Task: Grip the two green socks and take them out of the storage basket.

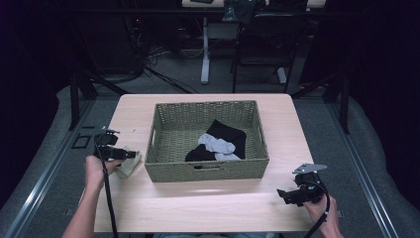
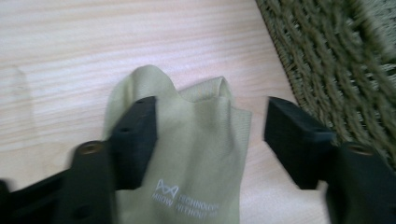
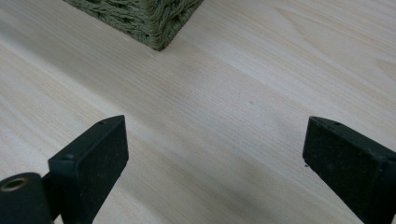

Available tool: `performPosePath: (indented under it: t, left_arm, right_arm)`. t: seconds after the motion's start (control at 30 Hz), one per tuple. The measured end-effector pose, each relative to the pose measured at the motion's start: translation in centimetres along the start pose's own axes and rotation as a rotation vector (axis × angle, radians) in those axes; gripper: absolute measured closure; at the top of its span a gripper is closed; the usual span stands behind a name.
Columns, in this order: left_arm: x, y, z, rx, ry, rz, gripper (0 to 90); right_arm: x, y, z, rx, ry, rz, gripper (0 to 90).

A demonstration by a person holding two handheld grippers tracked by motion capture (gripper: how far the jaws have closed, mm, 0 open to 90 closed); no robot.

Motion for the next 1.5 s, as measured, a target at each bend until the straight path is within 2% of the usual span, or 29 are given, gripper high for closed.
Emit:
performPosePath:
  t: [0.03, 0.07, 0.17, 0.27, 0.37, 0.47, 0.57, 0.67, 0.8, 0.97, 1.17, 1.23, 1.33, 1.37, 1.5]
  left_arm:
    - [0.0, 0.0, 0.0, 0.000, 0.000, 0.000, 26.0]
    - [0.8, 0.0, -0.3, -0.007, 0.011, -0.023, 22.5]
    - [2.1, -0.3, -0.9, -0.023, 0.029, -0.051, 15.8]
    - [2.9, -0.5, -1.4, -0.030, 0.035, -0.071, 13.1]
    - [4.2, -1.2, -2.7, -0.068, 0.047, -0.093, 9.2]
    - [4.8, -1.6, -3.3, -0.081, 0.051, -0.109, 8.4]
    - [5.5, -2.8, -4.1, -0.084, 0.054, -0.137, 5.7]
    - [5.7, -3.4, -4.5, -0.090, 0.047, -0.140, 4.1]
    - [5.6, -4.5, -5.1, -0.102, 0.062, -0.154, 3.1]
    - [5.1, -5.7, -5.9, -0.107, 0.058, -0.153, 2.1]
    - [3.6, -7.6, -6.7, -0.107, 0.057, -0.158, 0.2]
    - [3.2, -8.1, -7.0, -0.105, 0.049, -0.152, 0.2]
    - [2.3, -9.5, -7.4, -0.111, 0.059, -0.131, 0.2]
    - [2.3, -9.5, -7.4, -0.111, 0.059, -0.131, 0.2]
    - [1.0, -10.9, -7.6, -0.097, 0.059, -0.128, 0.1]
  right_arm:
    - [0.0, 0.0, 0.0, 0.000, 0.000, 0.000, 6.4]
    - [0.0, 0.0, 0.0, -0.001, -0.001, 0.000, 6.4]
    - [0.0, 0.0, 0.0, 0.001, 0.001, 0.001, 6.4]
    - [0.0, 0.0, 0.0, 0.001, 0.005, 0.001, 6.5]
    - [0.0, 0.0, 0.0, 0.002, 0.003, 0.003, 6.5]
    - [0.0, 0.0, 0.1, 0.003, 0.006, -0.001, 6.5]
    - [0.0, 0.0, 0.1, 0.002, 0.008, -0.001, 6.4]
    - [-0.1, 0.0, 0.1, 0.004, 0.008, 0.000, 6.5]
    - [-0.1, 0.1, 0.2, 0.004, 0.009, -0.002, 6.5]
    - [-0.1, 0.1, 0.2, 0.002, 0.009, -0.002, 6.5]
    - [-0.2, 0.0, 0.2, 0.006, 0.003, 0.005, 6.5]
    - [-0.2, 0.0, 0.2, 0.009, 0.004, 0.006, 6.5]
    - [-0.3, 0.1, 0.3, 0.008, 0.004, 0.006, 6.5]
    - [-0.3, 0.1, 0.3, 0.008, 0.004, 0.006, 6.5]
    - [-0.3, 0.0, 0.3, 0.015, 0.006, 0.013, 6.5]
Point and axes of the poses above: each handheld gripper's, and its own axes: x roughly backward along the jaws, y roughly out of its top, z roughly to its left, the point moved 8 cm from there along -x, roughly forward along the jaws, and after that the axes turned 14 degrees about z, right-handed, at the moved point
